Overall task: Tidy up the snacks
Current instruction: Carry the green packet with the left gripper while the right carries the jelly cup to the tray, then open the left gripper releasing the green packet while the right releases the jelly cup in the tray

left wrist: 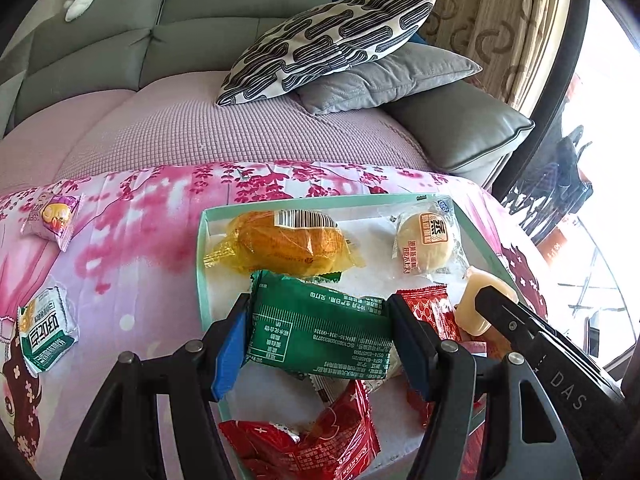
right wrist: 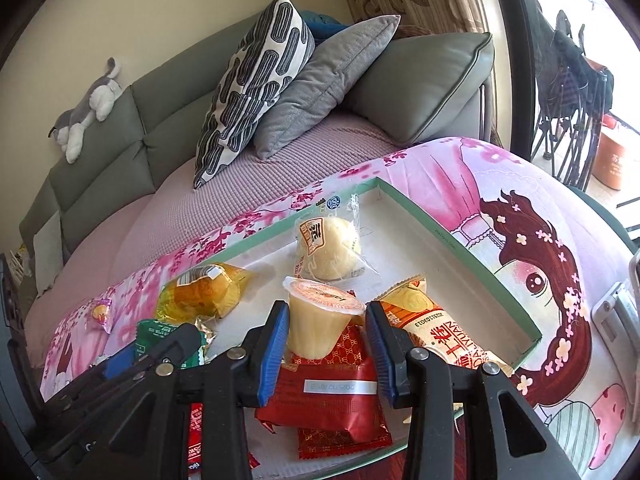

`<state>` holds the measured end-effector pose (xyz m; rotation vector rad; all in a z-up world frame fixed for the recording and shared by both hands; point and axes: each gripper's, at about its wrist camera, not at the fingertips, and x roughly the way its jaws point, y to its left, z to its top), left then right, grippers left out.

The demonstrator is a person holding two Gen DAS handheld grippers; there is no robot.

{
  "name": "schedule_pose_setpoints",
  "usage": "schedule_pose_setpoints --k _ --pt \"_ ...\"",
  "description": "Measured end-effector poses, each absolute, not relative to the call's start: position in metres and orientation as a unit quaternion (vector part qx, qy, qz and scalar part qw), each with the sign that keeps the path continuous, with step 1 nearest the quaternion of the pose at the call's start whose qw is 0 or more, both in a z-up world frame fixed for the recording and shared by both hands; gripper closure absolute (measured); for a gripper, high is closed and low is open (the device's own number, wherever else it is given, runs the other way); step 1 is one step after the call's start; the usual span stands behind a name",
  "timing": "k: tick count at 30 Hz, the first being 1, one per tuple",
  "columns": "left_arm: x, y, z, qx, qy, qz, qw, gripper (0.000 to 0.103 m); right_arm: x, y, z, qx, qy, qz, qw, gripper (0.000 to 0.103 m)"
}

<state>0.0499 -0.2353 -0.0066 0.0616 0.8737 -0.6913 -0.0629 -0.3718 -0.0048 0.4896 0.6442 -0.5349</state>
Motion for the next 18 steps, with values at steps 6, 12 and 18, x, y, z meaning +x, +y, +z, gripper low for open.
schedule_pose_setpoints --k 6,12,18 --pt "0.0476 -0.2432 -0.0096 0.034 0.409 -0.341 0.846 0.034 -0.0625 -0.3732 -0.007 0.233 0.316 -0.262 0.882 0.061" --pt "0.0479 -0.2447 -0.0108 0.037 0.414 -0.342 0.843 0.033 -0.0623 -0.3769 -0.0117 0.24 0.325 -0.266 0.875 0.06" --pt "0.049 -0.2424 -0.0122 0.035 0.427 -0.337 0.839 0.03 -0.061 -0.3761 -0.0136 0.241 0.33 -0.264 0.874 0.06"
